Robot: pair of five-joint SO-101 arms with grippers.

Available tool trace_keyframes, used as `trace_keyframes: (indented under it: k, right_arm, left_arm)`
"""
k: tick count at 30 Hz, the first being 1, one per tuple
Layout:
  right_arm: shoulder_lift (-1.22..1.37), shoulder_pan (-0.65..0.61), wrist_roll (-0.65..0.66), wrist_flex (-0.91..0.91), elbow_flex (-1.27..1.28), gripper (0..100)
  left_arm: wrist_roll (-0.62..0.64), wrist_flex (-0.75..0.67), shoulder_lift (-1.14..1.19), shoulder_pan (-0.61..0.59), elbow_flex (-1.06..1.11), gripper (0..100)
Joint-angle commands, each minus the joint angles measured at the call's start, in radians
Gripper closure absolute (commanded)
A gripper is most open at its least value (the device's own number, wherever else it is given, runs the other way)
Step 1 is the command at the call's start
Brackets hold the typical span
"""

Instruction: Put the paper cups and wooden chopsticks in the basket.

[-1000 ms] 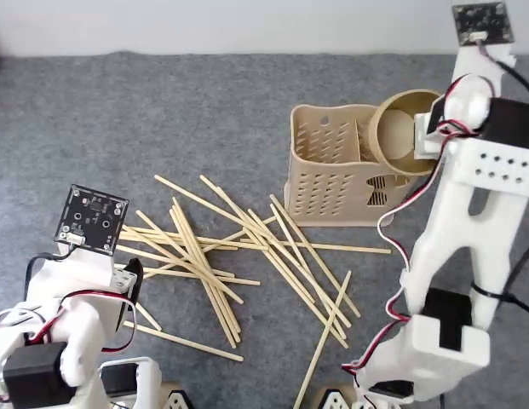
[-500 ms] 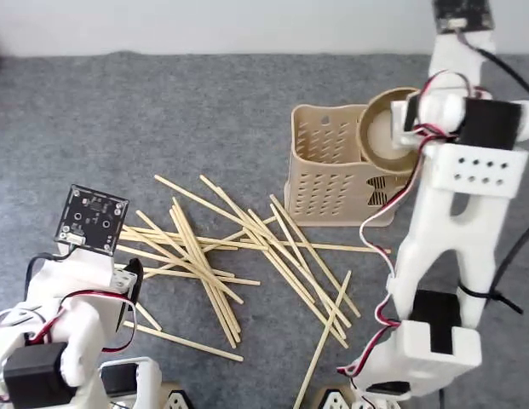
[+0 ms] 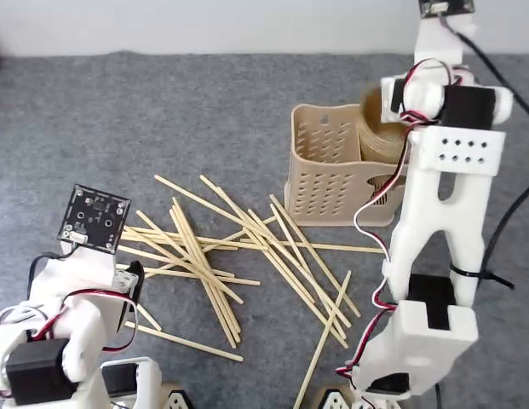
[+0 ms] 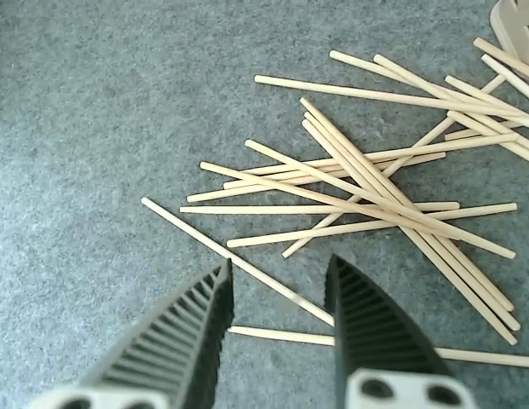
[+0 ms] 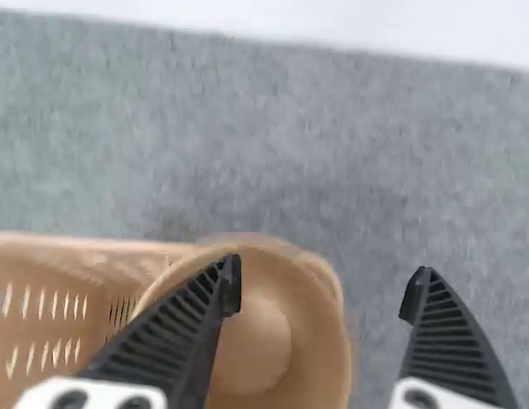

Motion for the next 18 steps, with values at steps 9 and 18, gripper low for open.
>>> trace_keyframes:
  k: [9,18]
  right_arm:
    - [-0.048,0.012,-0.011,0.044,-0.087,68.8]
    - [-0.251,-0.079,-0.011,0.332,-0.084,69.7]
  left_arm:
    - [-0.006,-0.011,-0.005,0.0,-0.005,83]
    - [-0.008,-0.025,-0.006,-0.006,-0.031,83]
